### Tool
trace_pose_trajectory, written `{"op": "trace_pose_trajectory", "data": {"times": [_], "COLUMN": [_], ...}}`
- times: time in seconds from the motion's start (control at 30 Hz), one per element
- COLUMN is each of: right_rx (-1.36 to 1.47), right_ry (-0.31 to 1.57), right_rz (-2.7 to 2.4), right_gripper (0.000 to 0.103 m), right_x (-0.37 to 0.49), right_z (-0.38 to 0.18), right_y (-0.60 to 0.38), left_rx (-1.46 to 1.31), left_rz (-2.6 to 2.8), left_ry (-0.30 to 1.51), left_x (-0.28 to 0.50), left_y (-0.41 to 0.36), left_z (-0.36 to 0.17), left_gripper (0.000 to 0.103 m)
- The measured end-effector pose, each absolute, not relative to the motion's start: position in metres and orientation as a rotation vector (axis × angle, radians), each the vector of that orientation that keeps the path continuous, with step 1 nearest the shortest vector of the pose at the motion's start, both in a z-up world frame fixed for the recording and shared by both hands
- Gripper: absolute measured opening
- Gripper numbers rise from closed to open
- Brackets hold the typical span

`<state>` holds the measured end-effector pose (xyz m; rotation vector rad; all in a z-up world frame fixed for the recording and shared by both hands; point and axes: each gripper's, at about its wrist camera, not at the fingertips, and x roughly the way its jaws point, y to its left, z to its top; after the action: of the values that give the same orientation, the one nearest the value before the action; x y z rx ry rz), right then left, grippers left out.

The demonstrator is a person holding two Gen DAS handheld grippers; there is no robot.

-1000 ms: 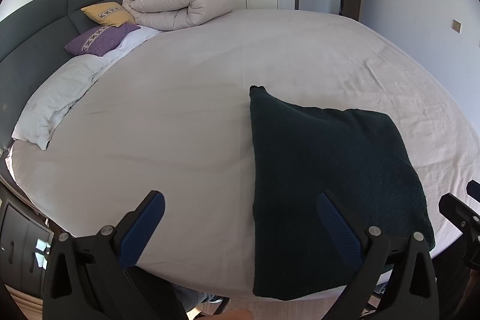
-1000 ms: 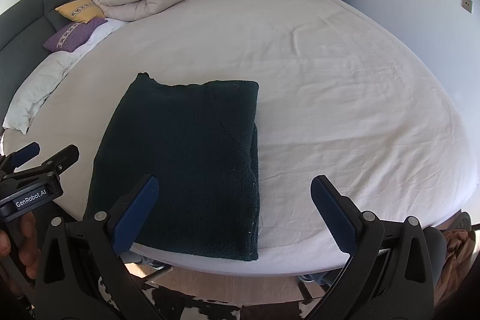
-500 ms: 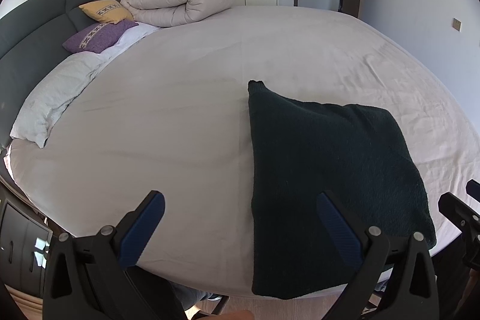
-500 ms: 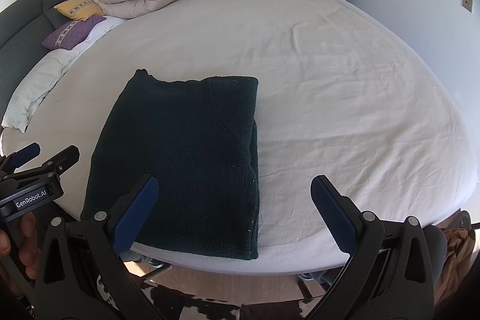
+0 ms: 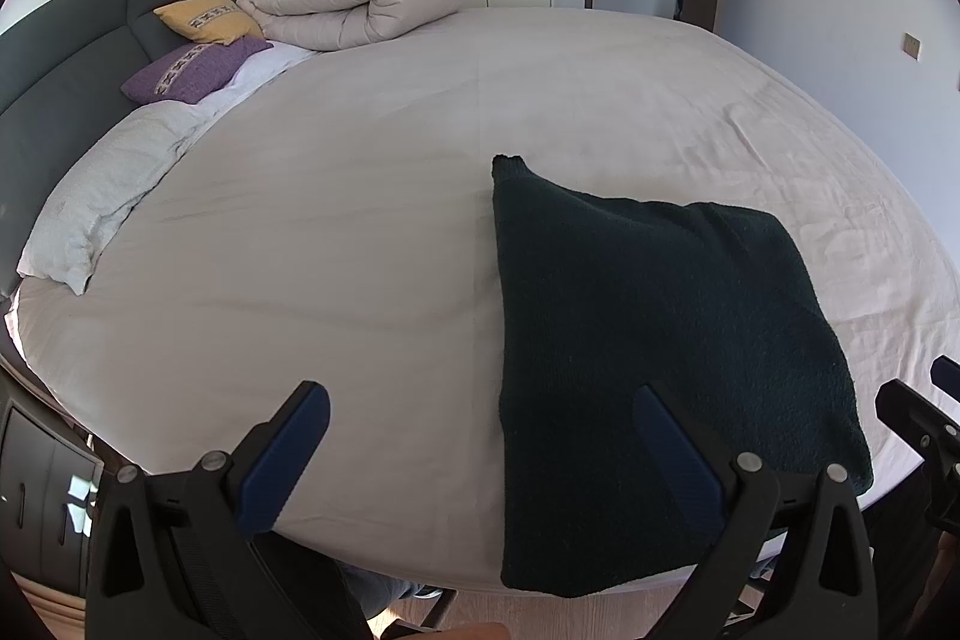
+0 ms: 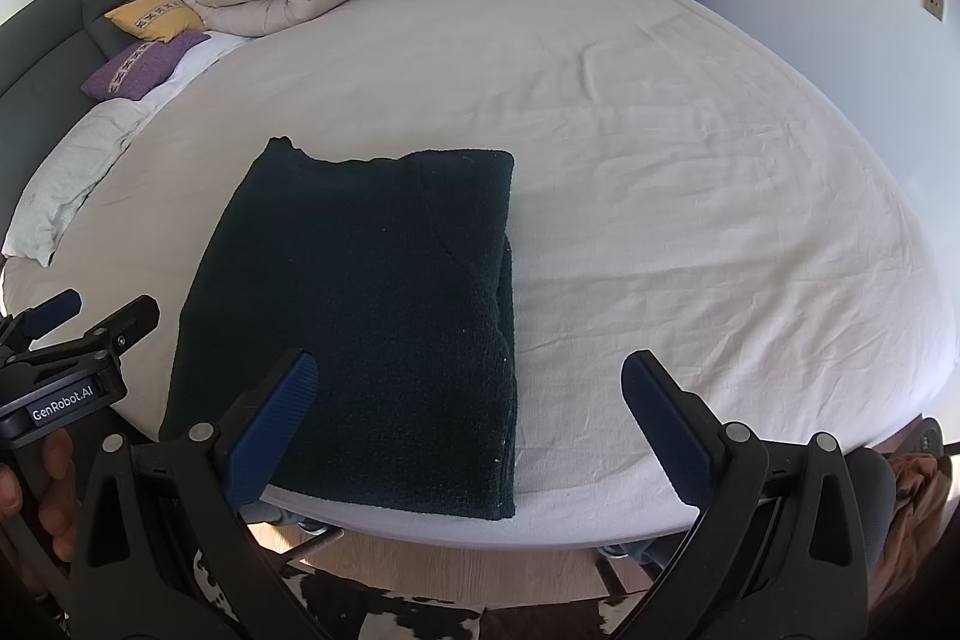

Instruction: Fold small clothes

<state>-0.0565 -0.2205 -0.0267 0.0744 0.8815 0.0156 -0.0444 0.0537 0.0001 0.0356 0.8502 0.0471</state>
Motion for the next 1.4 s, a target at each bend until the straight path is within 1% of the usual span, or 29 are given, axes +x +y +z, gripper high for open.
{"op": "trace_pose_trajectory", "data": {"times": [1.4], "right_rx": [0.08], "right_ry": [0.891], "right_rz": [0.015], "right_gripper": [0.103], "right_x": [-0.0561], "right_z": [-0.0302], "right_y": [-0.2206], "left_rx": [0.035], "left_rz": [0.045], "left_ry": [0.853], "left_x": [-0.0446], "left_y": [0.0531], "left_z": [-0.0007], "left_gripper": [0.103]}}
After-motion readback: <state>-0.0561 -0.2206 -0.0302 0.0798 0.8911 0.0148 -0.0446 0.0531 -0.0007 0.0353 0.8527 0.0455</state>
